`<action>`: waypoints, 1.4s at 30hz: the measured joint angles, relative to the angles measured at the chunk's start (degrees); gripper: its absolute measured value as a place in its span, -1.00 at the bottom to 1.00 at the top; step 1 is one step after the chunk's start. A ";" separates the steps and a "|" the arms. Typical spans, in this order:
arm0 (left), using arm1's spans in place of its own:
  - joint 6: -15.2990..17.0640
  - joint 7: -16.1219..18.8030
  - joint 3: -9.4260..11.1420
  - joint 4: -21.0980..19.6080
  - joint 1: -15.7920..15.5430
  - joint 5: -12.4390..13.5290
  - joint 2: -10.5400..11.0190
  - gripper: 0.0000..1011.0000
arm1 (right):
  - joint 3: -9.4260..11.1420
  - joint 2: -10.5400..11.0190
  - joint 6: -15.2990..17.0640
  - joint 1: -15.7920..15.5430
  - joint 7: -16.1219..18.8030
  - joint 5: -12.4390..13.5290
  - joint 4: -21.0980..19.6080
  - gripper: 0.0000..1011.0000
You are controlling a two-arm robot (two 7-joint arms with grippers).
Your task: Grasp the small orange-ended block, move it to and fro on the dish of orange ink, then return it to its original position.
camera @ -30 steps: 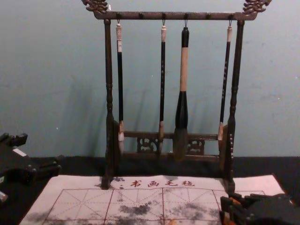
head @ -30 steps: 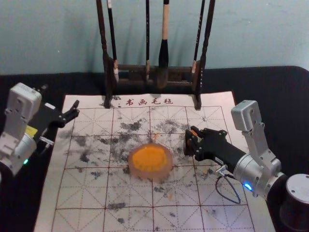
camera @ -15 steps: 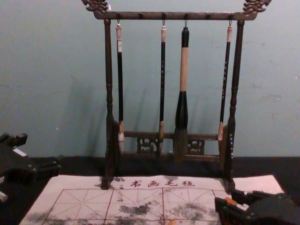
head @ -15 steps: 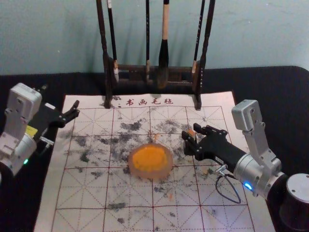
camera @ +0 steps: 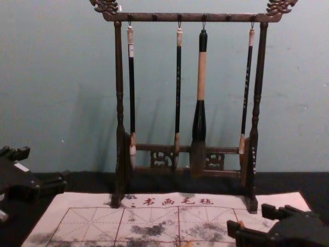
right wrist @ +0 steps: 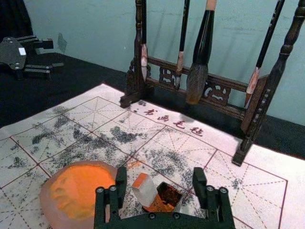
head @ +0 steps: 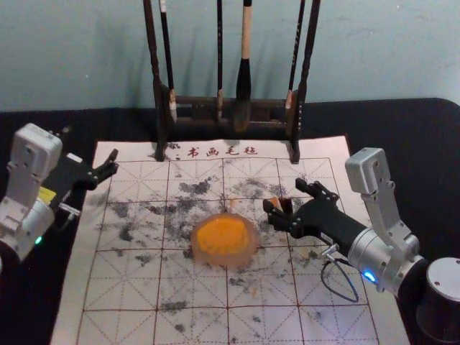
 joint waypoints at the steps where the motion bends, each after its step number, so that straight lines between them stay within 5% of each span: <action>1: 0.00 0.00 0.00 0.00 0.00 0.00 0.00 0.98 | 0.00 0.00 0.01 0.00 0.00 0.01 0.00 0.71; 6: 0.00 0.00 0.00 0.00 0.00 0.00 0.00 0.98 | 0.21 -0.01 0.04 -0.06 0.27 0.20 -0.27 0.98; 14: 0.00 0.00 0.00 0.00 0.00 0.00 0.00 0.98 | 3.47 -0.65 -2.31 -0.86 -0.02 2.35 -2.80 0.98; 21: 0.00 0.00 0.00 0.00 0.00 0.00 0.00 0.98 | 6.33 -3.11 -10.00 0.28 -7.13 -3.76 3.40 0.98; 28: 0.00 0.00 0.00 0.00 0.00 0.00 0.00 0.98 | 7.01 -4.14 -12.86 1.92 -9.56 -8.00 10.99 0.98; 42: 0.00 0.00 0.00 0.00 0.00 0.00 0.00 0.98 | 7.13 -4.32 -13.07 2.17 -9.51 -8.67 12.23 0.98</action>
